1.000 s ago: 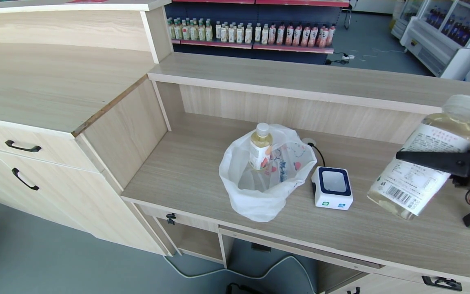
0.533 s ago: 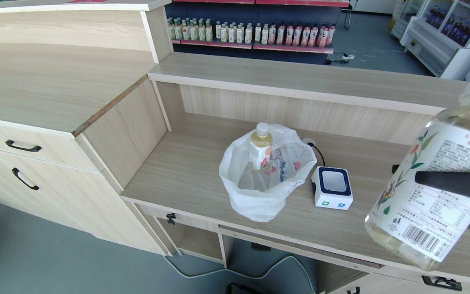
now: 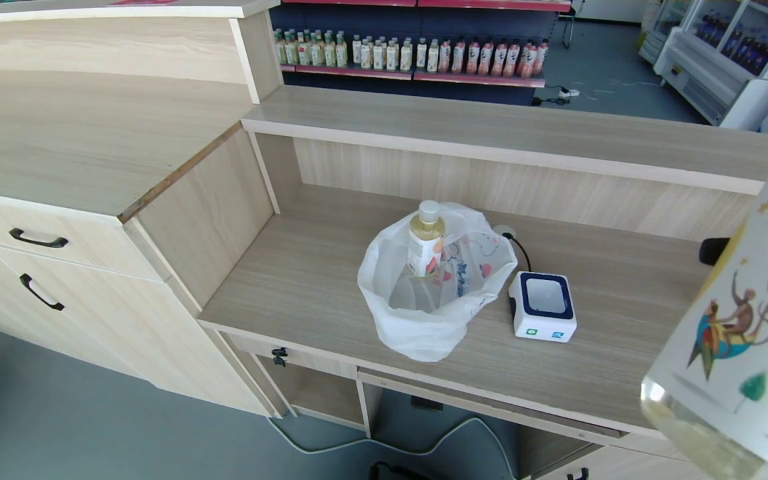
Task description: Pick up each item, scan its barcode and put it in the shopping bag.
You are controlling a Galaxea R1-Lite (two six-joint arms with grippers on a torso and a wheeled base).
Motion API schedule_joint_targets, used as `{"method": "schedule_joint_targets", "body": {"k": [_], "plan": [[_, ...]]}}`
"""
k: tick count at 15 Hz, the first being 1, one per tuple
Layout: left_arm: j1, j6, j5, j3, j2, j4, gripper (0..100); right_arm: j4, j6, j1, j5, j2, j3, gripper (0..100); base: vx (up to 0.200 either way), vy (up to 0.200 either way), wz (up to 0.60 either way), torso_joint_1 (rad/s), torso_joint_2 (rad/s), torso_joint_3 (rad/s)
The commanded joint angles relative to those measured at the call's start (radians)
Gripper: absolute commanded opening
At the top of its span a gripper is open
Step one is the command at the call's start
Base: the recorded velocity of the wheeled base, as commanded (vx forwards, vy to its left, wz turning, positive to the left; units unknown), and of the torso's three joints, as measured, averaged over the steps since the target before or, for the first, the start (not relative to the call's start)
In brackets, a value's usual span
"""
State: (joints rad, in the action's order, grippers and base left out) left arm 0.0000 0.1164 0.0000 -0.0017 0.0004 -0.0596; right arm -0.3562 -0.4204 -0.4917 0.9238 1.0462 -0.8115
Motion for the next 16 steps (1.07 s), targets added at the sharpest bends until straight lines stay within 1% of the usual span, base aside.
{"method": "schedule_joint_targets", "body": {"k": [1, 4, 6, 8, 16], "plan": [[0.000, 0.000, 0.000, 0.000, 0.000, -0.002, 100, 0.000, -0.003, -0.045, 0.000, 0.008, -0.017, 0, 0.000, 0.000, 0.00, 0.000, 0.00, 0.000], [0.000, 0.000, 0.000, 0.000, 0.000, -0.002, 100, 0.005, -0.008, -0.062, 0.000, 0.003, -0.017, 0, 0.000, 0.000, 0.00, 0.000, 0.00, 0.000], [0.000, 0.000, 0.000, 0.000, 0.000, 0.000, 100, 0.000, -0.075, -0.082, 0.000, -0.014, -0.026, 0, 0.000, 0.000, 0.00, 0.000, 0.00, 0.000], [0.000, 0.000, 0.000, 0.000, 0.000, 0.000, 100, 0.000, -0.107, -0.099, 0.000, -0.014, -0.037, 0, 0.000, 0.000, 0.00, 0.000, 0.00, 0.000], [0.000, 0.000, 0.000, 0.000, 0.000, 0.000, 100, 0.008, -0.106, -0.091, -0.005, -0.020, -0.011, 0, 0.000, 0.000, 0.00, 0.000, 0.00, 0.000]]}}
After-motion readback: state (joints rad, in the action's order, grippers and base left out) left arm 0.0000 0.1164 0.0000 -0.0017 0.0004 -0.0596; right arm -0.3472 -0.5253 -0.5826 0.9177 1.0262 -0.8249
